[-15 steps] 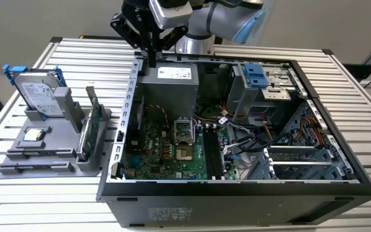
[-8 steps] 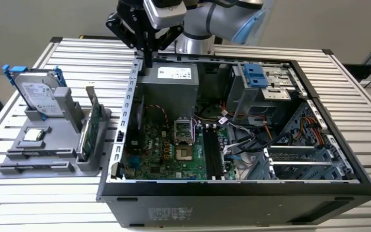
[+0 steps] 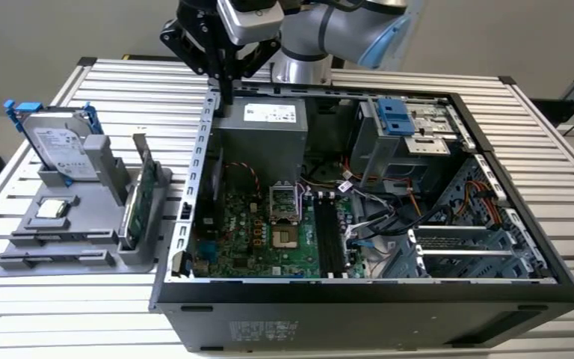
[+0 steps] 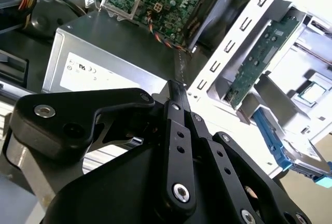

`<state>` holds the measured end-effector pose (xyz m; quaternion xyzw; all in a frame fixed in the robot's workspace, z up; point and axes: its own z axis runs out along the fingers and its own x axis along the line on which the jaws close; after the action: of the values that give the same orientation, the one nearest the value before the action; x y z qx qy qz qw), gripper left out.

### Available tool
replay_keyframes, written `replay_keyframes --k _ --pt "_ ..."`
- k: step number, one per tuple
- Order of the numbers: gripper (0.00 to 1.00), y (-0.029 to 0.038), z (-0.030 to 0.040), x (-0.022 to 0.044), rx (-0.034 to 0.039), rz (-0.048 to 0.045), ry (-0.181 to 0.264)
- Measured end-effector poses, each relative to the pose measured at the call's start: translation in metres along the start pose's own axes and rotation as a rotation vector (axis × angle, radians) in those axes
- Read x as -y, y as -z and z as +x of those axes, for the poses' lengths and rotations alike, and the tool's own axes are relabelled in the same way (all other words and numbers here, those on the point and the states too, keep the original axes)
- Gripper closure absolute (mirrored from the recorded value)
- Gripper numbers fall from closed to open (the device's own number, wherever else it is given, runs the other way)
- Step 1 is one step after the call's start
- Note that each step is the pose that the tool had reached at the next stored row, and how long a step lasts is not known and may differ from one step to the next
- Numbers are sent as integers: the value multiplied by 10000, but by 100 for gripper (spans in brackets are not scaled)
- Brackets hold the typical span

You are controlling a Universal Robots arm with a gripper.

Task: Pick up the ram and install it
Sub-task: 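Reach for the ram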

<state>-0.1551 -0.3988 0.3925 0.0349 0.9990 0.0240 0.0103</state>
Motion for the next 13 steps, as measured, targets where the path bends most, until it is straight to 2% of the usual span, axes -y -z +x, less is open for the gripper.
replay_keyframes --k 13 --pt "100 1 37 3 -5 0 0"
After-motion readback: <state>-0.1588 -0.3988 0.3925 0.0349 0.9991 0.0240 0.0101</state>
